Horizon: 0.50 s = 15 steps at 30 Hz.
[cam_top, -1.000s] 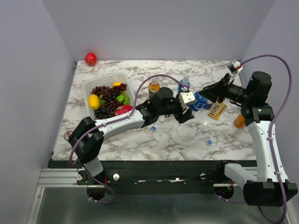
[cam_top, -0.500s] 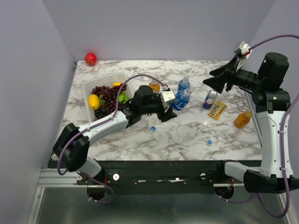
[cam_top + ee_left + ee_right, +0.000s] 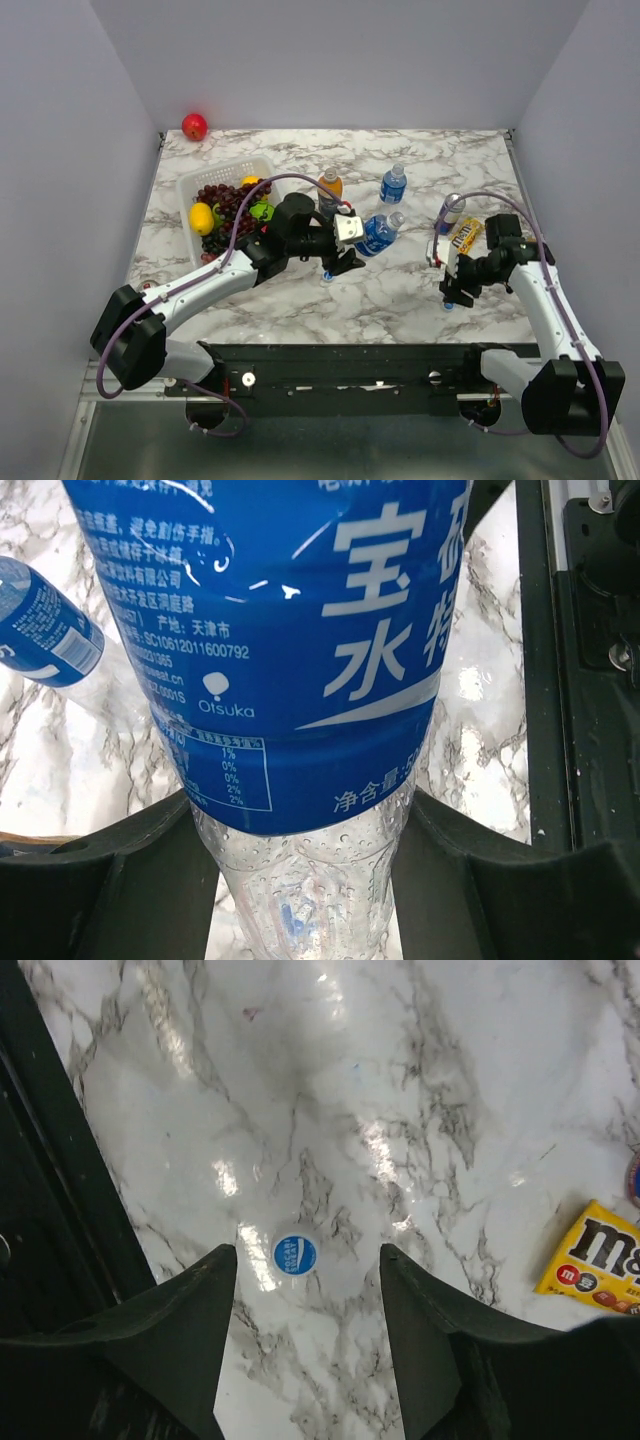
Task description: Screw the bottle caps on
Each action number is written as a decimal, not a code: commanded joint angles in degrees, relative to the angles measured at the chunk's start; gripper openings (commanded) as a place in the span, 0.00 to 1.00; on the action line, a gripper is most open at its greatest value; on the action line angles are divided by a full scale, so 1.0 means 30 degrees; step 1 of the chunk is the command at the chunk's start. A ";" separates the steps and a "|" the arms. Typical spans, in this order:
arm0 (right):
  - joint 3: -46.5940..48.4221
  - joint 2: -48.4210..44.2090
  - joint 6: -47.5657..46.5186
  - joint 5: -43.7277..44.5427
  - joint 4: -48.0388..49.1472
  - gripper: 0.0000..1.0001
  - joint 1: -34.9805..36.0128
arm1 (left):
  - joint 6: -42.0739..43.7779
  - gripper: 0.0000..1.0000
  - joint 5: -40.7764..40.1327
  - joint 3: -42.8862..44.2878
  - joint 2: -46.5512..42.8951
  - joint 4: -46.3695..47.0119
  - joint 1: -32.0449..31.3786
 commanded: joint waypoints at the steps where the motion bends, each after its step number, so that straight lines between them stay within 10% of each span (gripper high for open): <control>1: -0.1651 -0.1082 -0.4293 0.2276 0.1107 0.67 0.0094 | -0.0535 0.00 0.0043 -0.0048 -0.0315 -0.0447 0.0028; 15: -0.4907 -0.0144 -0.6198 0.3831 0.4449 0.68 0.0153 | -0.1007 0.00 -0.0103 0.0099 0.0037 -0.0213 0.0057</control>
